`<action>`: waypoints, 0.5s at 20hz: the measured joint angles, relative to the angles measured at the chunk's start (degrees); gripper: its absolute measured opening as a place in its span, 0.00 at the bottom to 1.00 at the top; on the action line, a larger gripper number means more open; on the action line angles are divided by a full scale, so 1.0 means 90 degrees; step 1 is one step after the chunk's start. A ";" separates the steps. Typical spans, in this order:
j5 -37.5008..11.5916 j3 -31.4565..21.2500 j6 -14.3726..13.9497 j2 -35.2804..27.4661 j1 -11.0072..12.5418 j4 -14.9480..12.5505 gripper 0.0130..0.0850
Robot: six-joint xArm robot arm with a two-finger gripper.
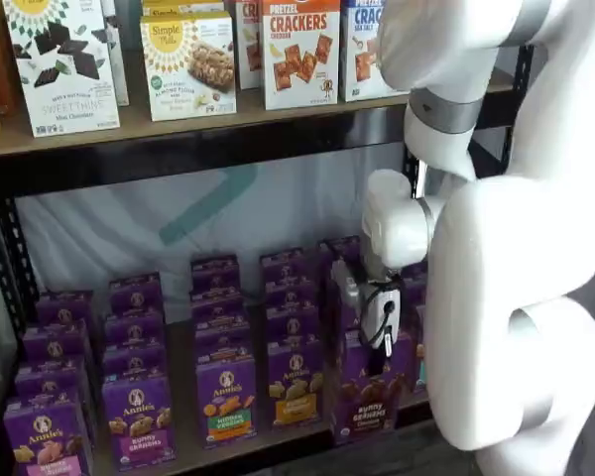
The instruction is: Pick up the purple box with a brown patch in the center, on the bottom shelf, the fifth box from the left
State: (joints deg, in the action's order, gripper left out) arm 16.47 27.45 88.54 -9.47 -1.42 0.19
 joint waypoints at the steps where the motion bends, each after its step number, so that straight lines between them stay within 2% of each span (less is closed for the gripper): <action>1: 0.0044 -0.0116 -0.0161 0.0175 -0.0055 -0.0109 0.22; 4: 0.0123 -0.0415 -0.0546 0.0637 -0.0173 -0.0391 0.22; 10: 0.0375 -0.0955 -0.0929 0.1690 -0.0444 -0.0517 0.22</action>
